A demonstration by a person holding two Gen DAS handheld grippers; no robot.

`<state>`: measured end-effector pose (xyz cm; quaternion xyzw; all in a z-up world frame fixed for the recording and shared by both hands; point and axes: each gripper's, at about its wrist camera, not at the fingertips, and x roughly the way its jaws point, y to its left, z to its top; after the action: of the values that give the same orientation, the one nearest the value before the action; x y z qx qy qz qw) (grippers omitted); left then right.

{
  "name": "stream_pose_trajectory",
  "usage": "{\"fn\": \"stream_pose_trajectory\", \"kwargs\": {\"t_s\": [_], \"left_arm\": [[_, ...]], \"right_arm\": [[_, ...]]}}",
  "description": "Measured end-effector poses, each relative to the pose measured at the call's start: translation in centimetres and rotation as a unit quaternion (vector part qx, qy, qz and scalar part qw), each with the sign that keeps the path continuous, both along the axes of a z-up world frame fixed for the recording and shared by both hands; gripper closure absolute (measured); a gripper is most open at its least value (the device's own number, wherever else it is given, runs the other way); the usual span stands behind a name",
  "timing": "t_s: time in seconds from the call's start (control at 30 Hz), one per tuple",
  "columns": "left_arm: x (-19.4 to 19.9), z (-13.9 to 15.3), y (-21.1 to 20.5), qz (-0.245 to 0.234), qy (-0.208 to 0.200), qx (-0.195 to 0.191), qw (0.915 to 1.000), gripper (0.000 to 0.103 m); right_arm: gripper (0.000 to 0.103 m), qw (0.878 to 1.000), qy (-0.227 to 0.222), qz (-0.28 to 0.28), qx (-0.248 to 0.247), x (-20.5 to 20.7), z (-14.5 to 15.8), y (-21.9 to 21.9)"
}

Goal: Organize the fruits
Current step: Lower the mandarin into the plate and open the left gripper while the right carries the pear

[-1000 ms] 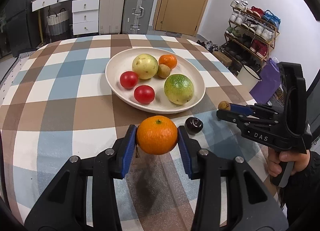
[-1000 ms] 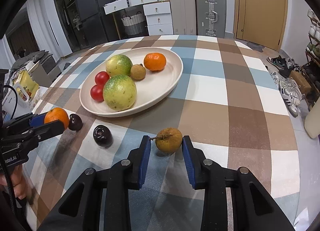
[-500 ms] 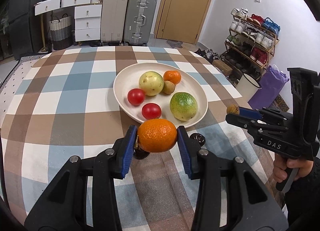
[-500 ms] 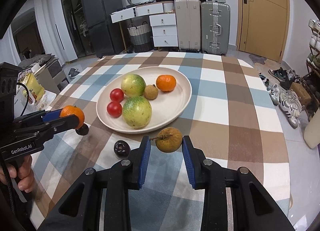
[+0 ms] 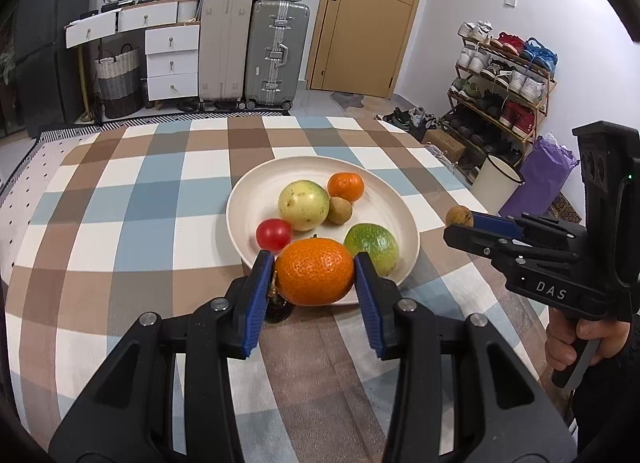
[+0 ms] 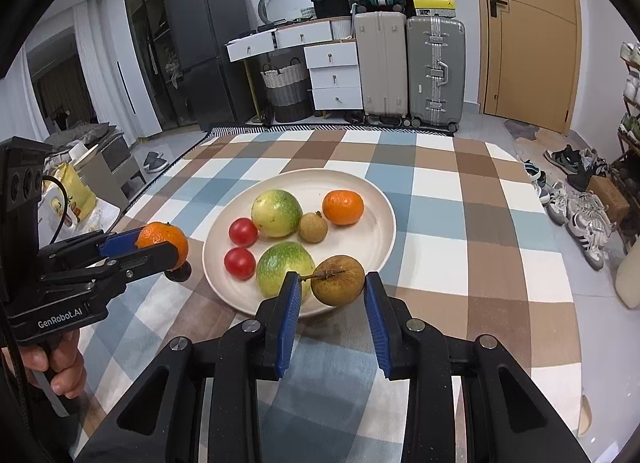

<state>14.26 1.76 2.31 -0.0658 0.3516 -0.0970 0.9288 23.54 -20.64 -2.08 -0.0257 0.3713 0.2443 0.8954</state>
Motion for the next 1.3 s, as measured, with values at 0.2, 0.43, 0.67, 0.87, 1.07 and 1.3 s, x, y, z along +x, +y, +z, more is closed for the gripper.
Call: {"fn": "stream_pose_trajectory", "kwargs": {"t_s": [0.2, 0.43, 0.67, 0.87, 1.07, 1.3], "left_arm": [[1.5, 0.2, -0.4, -0.005, -0.001, 0.003, 1.0000, 0.065], [2.5, 0.4, -1.0, -0.014, -0.003, 0.014, 0.9998, 0.065], [2.3, 0.4, -1.0, -0.009, -0.001, 0.008, 0.9999, 0.065], [0.3, -0.5, -0.7, 0.000, 0.009, 0.001, 1.0000, 0.065], [-1.1, -2.3, -0.5, -0.006, 0.029, -0.006, 0.9995, 0.065], [-2.3, -2.6, -0.7, -0.019, 0.025, -0.012, 0.9994, 0.065]], "right_arm": [[0.070, 1.000, 0.006, -0.013, 0.016, 1.5, -0.2, -0.1], [0.070, 0.999, 0.014, -0.016, 0.030, 2.5, -0.7, -0.2], [0.070, 0.999, 0.016, -0.012, 0.030, 2.4, -1.1, -0.3], [0.070, 0.999, 0.020, -0.012, 0.033, 1.8, -1.6, -0.5], [0.070, 0.999, 0.027, -0.008, 0.034, 1.1, -2.3, -0.3], [0.070, 0.999, 0.027, -0.009, 0.034, 0.7, -2.4, -0.2]]}}
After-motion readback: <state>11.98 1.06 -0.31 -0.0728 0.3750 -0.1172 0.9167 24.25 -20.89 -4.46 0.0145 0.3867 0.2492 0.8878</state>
